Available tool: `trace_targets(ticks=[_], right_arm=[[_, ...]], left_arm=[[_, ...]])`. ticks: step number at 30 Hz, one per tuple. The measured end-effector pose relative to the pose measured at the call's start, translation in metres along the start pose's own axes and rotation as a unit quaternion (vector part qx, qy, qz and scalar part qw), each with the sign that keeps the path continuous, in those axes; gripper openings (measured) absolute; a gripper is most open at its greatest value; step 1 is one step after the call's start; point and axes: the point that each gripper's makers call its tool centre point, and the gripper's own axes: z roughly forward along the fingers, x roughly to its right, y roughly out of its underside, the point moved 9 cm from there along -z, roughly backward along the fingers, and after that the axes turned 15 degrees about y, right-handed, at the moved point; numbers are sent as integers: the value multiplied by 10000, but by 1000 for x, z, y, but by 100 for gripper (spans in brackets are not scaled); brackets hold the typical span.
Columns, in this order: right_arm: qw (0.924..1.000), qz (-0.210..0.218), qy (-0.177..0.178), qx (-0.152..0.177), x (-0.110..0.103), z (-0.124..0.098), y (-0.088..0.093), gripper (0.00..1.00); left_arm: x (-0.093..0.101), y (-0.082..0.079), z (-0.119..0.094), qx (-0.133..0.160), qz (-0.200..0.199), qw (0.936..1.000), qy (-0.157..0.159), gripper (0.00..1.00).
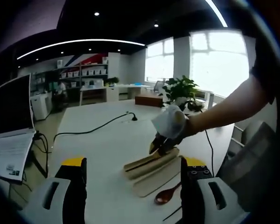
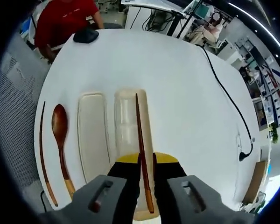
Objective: Arrange the utensils inside the cutlery case until each visible utensil rests in its matching compartment.
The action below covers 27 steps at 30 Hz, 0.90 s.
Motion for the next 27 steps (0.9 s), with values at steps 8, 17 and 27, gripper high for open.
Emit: trace_targets(ticks=[8,17,27], right_arm=[[9993,236,77,277,-7,-30,9,9],[9984,395,152,371,-16,-48,22,15],[9966,679,220,418,-17,-60,29,17]], left_arm=[[1,-1,0,35,-1,10000,7,85],[1,0,1,-14,28,10000,26,85],[0,2,0,-68,49,10000,-10,85]])
